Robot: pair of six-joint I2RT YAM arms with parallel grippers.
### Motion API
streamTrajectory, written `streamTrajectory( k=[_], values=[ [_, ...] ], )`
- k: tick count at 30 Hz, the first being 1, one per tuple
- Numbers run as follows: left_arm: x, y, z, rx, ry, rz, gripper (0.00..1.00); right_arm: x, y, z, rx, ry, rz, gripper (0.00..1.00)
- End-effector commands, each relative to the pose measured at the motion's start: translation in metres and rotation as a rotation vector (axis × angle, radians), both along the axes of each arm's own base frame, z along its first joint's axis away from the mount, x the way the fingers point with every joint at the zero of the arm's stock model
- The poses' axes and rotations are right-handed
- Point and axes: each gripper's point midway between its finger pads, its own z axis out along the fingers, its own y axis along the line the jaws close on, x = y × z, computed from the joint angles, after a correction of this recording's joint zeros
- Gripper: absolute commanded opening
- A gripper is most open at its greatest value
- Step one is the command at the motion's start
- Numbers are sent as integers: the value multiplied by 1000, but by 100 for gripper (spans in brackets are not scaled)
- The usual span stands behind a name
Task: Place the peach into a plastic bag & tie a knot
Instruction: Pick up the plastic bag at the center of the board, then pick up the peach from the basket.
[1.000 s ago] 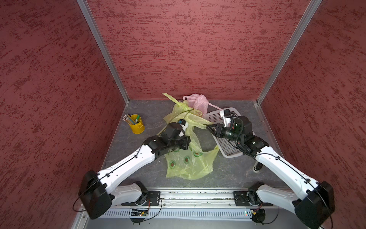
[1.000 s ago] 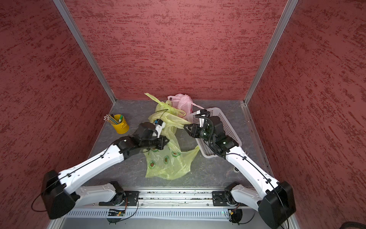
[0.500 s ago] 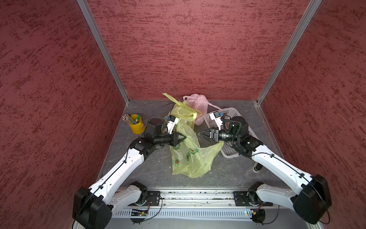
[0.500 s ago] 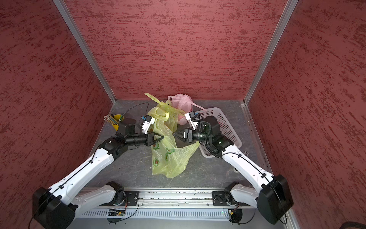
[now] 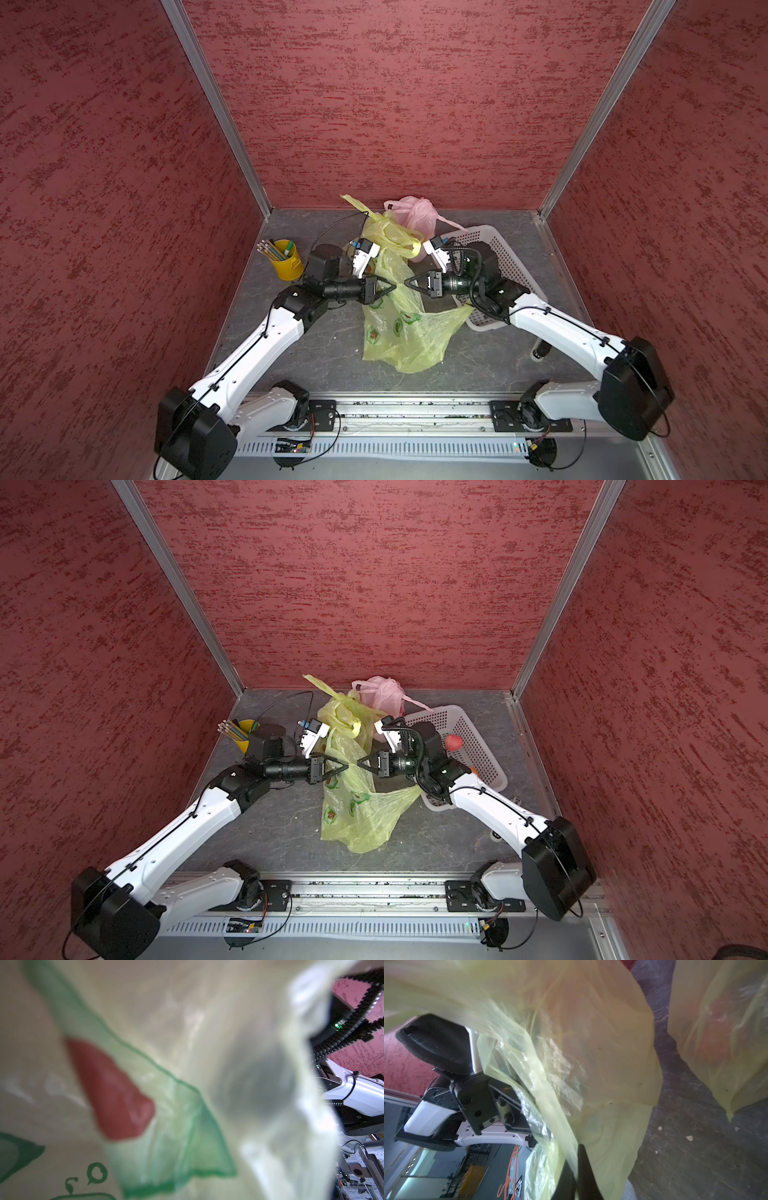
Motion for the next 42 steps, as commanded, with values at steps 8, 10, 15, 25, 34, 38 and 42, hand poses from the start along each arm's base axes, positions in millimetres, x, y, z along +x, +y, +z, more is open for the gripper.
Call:
streamTrajectory(
  k=[8, 10, 15, 25, 34, 38, 42],
  values=[
    [7, 30, -3, 12, 9, 94, 0, 43, -57, 18, -180, -115, -424, 0],
    [5, 36, -3, 9, 14, 106, 0, 52, -73, 12, -221, -102, -494, 0],
    [-1, 46, -6, 9, 28, 117, 0, 69, -102, -2, -291, -78, -600, 0],
    [13, 38, -6, -31, 80, 101, 0, 81, -148, 13, -402, -79, -768, 72],
    [41, 26, -11, -48, 153, 77, 0, 104, -236, -8, -698, 0, -1054, 84],
    [44, 23, -13, -62, 169, 53, 0, 138, -255, -51, -815, 73, -1069, 88],
    [42, 19, -14, -88, 177, 30, 0, 172, -264, -93, -870, 138, -1061, 90]
  ],
)
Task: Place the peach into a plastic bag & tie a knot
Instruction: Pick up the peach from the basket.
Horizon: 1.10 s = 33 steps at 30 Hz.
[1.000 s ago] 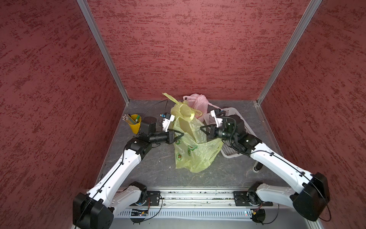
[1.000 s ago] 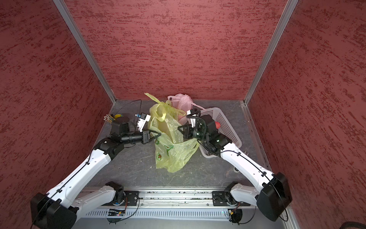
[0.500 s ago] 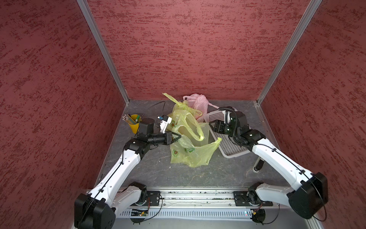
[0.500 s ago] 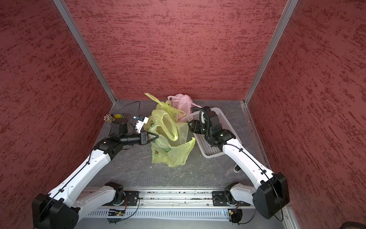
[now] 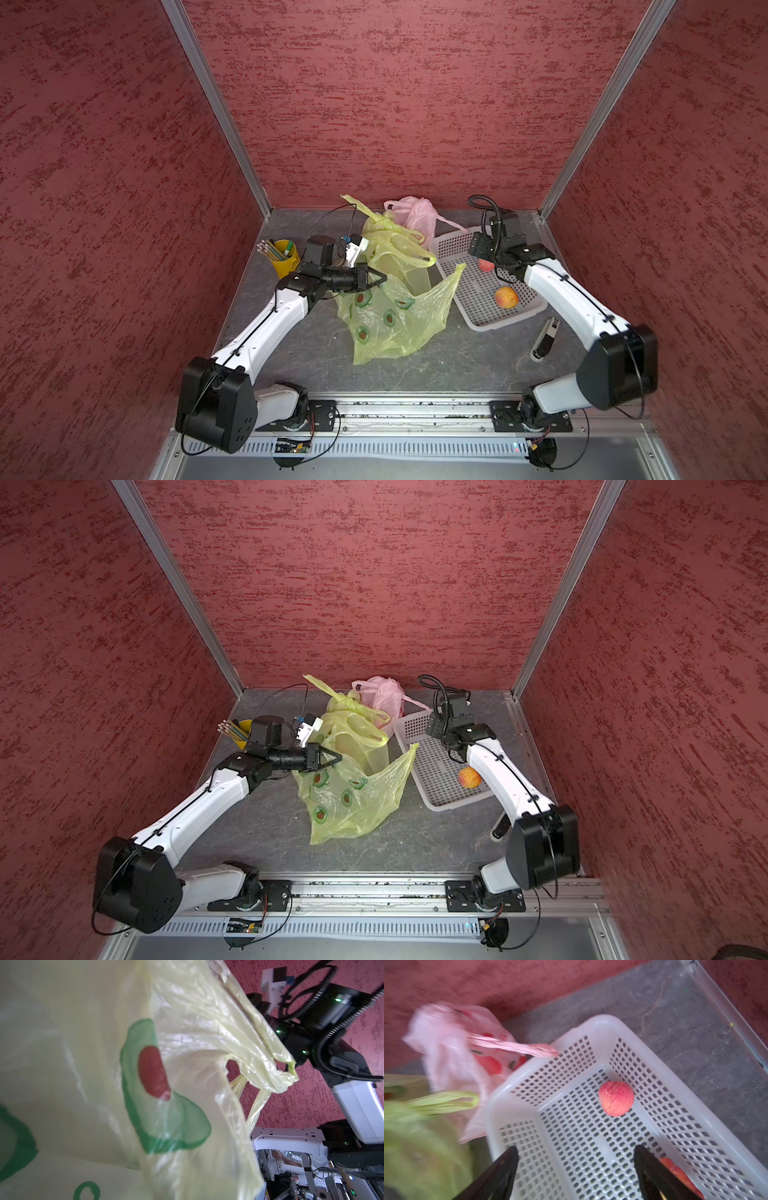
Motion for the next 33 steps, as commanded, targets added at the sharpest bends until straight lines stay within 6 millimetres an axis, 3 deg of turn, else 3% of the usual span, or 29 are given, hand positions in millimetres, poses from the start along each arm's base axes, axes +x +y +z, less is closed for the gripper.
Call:
streamTrajectory(
  k=[1, 6, 12, 20, 23, 26, 29, 33],
  values=[
    [1, -4, 14, -56, -41, -31, 0, 18, -20, -22, -59, 49, -48, 90],
    [-2, -5, 12, -67, -37, -42, 0, 39, -32, -62, -84, 129, -67, 93],
    [-5, -6, 12, -76, -32, -54, 0, 54, -46, -96, -103, 180, -97, 96],
    [-9, -9, 13, -78, -28, -65, 0, 78, -47, -114, -97, 175, -92, 94],
    [-10, -10, 13, -73, -29, -63, 0, 84, -43, -112, -78, 158, -72, 85],
    [-12, -11, 14, -70, -32, -64, 0, 84, -35, -104, -35, 136, -48, 67],
    [-13, -11, 16, -71, -40, -67, 0, 77, -19, -79, 62, 70, 4, 58],
    [-13, -12, 16, -70, -42, -70, 0, 52, 20, -28, 270, -29, 144, 46]
  ],
)
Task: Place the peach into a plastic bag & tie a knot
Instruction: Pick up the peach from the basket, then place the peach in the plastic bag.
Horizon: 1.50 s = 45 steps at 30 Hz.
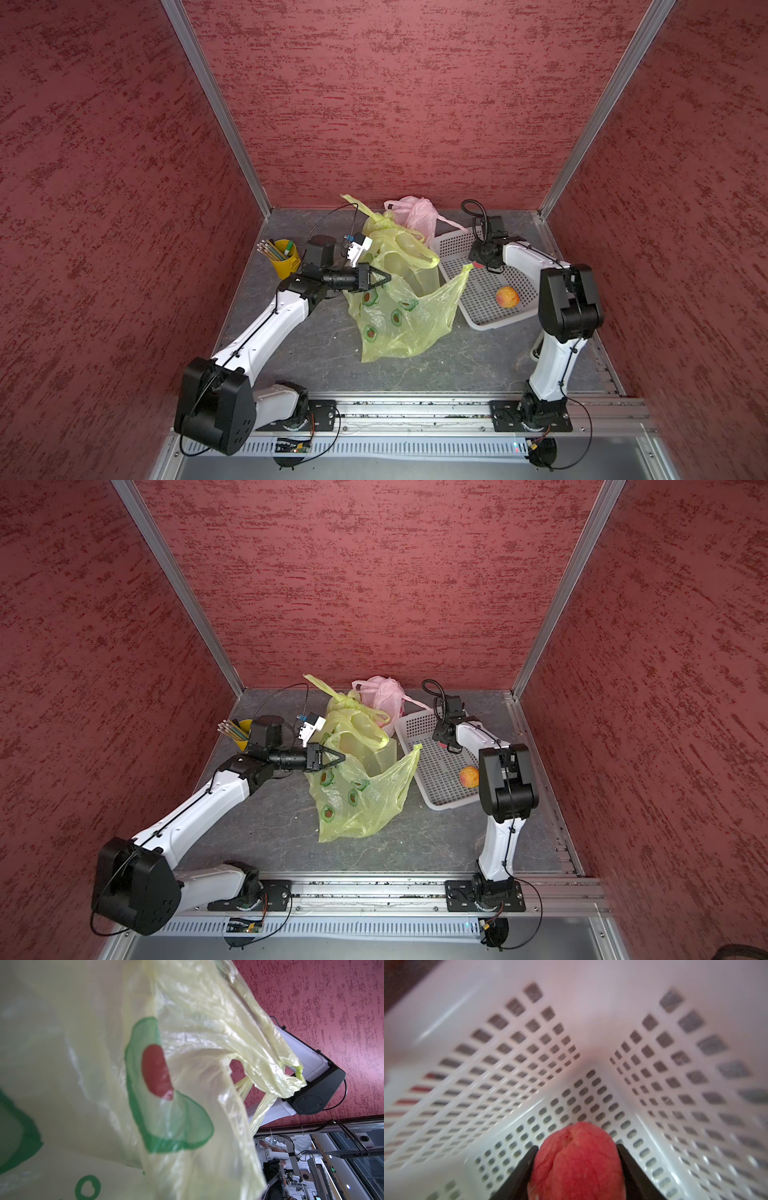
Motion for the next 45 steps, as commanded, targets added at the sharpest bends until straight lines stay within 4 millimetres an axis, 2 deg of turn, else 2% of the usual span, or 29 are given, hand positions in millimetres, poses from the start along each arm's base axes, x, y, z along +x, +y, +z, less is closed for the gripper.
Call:
streamTrajectory(
  k=[1, 3, 8, 11, 14, 17, 20, 24, 29, 35, 39, 41, 45],
  values=[
    [-3, -1, 4, -3, -25, -8, 0, -9, 40, 80, 247, -185, 123, 43],
    [-3, -2, 2, 0, -22, -8, 0, -32, 62, 112, 364, -238, 218, 40],
    [-2, -3, 1, 4, -20, -6, 0, -95, 102, 193, 562, -384, 436, 37],
    [-1, -5, 1, 7, -22, -13, 0, -125, 125, 219, 660, -409, 555, 37],
    [-3, -9, 1, 10, -24, -25, 0, -145, 148, 230, 714, -391, 649, 37],
    [-3, -13, -1, 18, -21, -28, 0, -159, 172, 233, 734, -366, 725, 37],
    [-3, -18, 0, 17, -26, -26, 0, -165, 185, 229, 751, -334, 742, 37],
    [1, -22, 5, -13, -33, -14, 0, -166, 183, 221, 748, -316, 706, 38],
    [5, -22, 13, -35, -51, 7, 0, -166, 176, 194, 711, -245, 649, 38],
    [7, -23, 11, -40, -48, 12, 0, -178, 173, 197, 719, -236, 656, 39],
    [7, -27, 13, -62, -46, -1, 0, -184, 183, 191, 724, -194, 676, 39],
    [6, -30, 13, -69, -44, -13, 0, -186, 193, 187, 725, -173, 691, 41],
    [4, -37, 10, -78, -40, -31, 0, -185, 210, 180, 701, -132, 709, 56]
  ],
)
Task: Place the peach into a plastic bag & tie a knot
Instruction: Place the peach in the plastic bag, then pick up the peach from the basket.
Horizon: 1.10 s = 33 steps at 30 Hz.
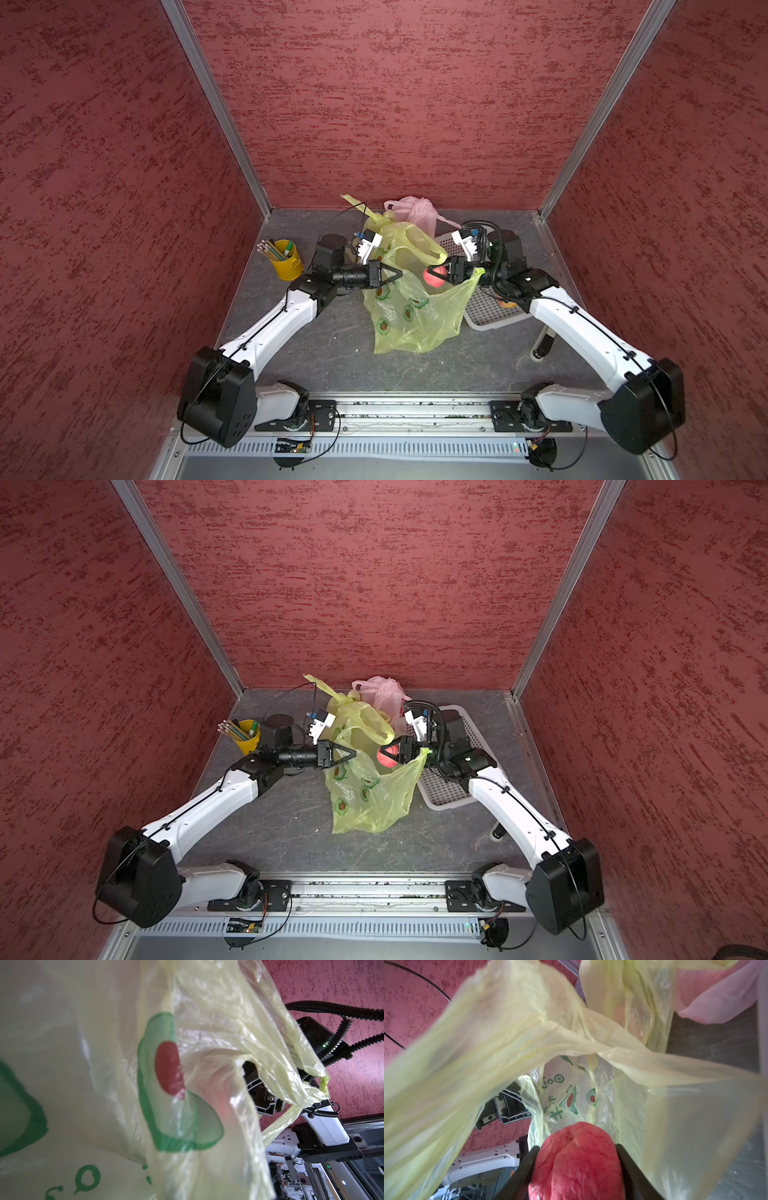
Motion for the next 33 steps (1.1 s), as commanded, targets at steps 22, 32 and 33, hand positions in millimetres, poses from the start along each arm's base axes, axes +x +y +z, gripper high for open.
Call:
streamTrajectory(
  k=[22, 32, 33],
  values=[
    [9, -5, -28, -49, 30, -25, 0, 33, -224, -48, -792, 40, -832, 79],
    [6, -10, -30, -63, 28, -59, 0, 30, -264, -144, -1023, 209, -868, 92],
    [6, -11, -31, -63, 29, -63, 0, 32, -264, -146, -1018, 208, -870, 92]
  ],
)
